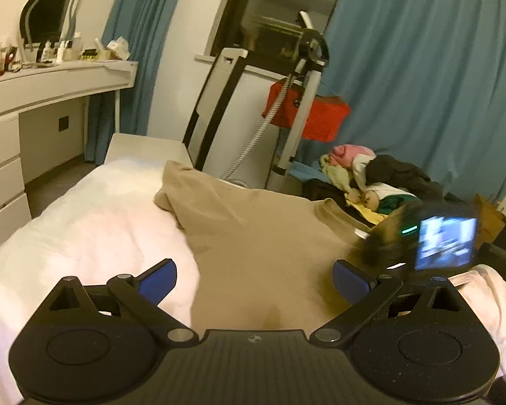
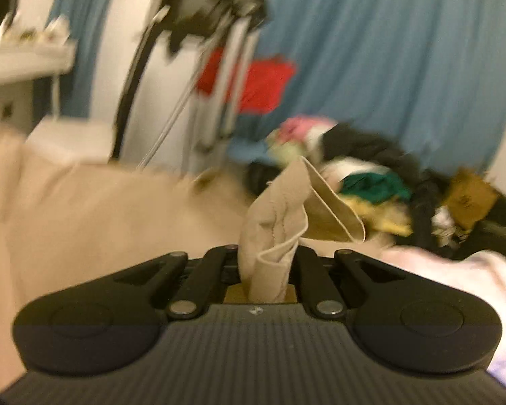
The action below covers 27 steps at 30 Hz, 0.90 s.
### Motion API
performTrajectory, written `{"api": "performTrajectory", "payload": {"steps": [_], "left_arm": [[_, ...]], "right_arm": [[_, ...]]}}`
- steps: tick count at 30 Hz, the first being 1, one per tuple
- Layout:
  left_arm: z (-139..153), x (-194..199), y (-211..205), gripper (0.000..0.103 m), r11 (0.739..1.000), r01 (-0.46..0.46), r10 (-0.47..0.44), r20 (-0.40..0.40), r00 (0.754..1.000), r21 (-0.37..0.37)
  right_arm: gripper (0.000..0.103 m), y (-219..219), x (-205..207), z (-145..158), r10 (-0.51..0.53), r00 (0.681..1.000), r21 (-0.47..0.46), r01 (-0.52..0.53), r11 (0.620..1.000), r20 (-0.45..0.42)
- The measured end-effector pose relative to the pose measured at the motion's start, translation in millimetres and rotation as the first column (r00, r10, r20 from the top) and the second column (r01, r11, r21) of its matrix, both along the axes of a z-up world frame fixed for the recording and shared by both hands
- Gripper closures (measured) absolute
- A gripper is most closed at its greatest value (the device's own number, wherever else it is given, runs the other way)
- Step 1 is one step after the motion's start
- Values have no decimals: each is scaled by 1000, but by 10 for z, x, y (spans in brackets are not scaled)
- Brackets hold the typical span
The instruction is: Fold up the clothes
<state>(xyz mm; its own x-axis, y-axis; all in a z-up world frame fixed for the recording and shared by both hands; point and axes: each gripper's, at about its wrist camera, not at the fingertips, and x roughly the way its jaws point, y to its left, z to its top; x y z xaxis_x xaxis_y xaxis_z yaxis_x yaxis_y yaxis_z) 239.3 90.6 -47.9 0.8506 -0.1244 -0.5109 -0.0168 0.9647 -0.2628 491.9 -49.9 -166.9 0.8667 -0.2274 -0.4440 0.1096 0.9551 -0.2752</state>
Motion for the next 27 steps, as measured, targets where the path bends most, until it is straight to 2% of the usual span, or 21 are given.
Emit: {"api": "performTrajectory", "payload": {"steps": [3,7,8,9,10,11,14,17,22,27], "left_arm": [[-120,128,-26,4,1000,23,-23,-39,999,-9],[-248,227,-156,4,998,54,-53,-58,997,16],[-263,245,-168,4,998,59,-58,-59,997,10],[-277,262,-178,4,998,64,-63,-61,996,3],[-286,271,-183,4,998,68,-68,-61,996,-6],[-282,268,-181,4,997,71,-71,-60,996,-12],[-251,223,-158,4,998,67,-68,-47,997,-15],[-198,136,-125,4,998,66,-66,-30,997,-22],[-100,-97,-193,4,995,94,-94,6,996,10],[-75,-382,-432,4,984,173,-173,1,985,42]], "right_arm": [[94,58,149,-217,11,999,35,-9,999,-44],[93,-108,152,-179,0,999,173,7,985,-37],[89,-155,150,-148,6,999,217,3,976,-41],[65,-207,138,-123,19,999,263,-6,965,-49],[48,-255,94,-80,38,998,314,-20,949,-52],[16,-303,38,-29,54,997,359,-33,933,-49],[13,-438,-259,202,72,997,456,-67,887,7],[13,-585,-696,429,47,998,504,-58,862,34],[13,-799,-1721,754,8,998,526,-43,849,68],[13,-890,-2890,882,-47,995,524,-9,852,93]]}}
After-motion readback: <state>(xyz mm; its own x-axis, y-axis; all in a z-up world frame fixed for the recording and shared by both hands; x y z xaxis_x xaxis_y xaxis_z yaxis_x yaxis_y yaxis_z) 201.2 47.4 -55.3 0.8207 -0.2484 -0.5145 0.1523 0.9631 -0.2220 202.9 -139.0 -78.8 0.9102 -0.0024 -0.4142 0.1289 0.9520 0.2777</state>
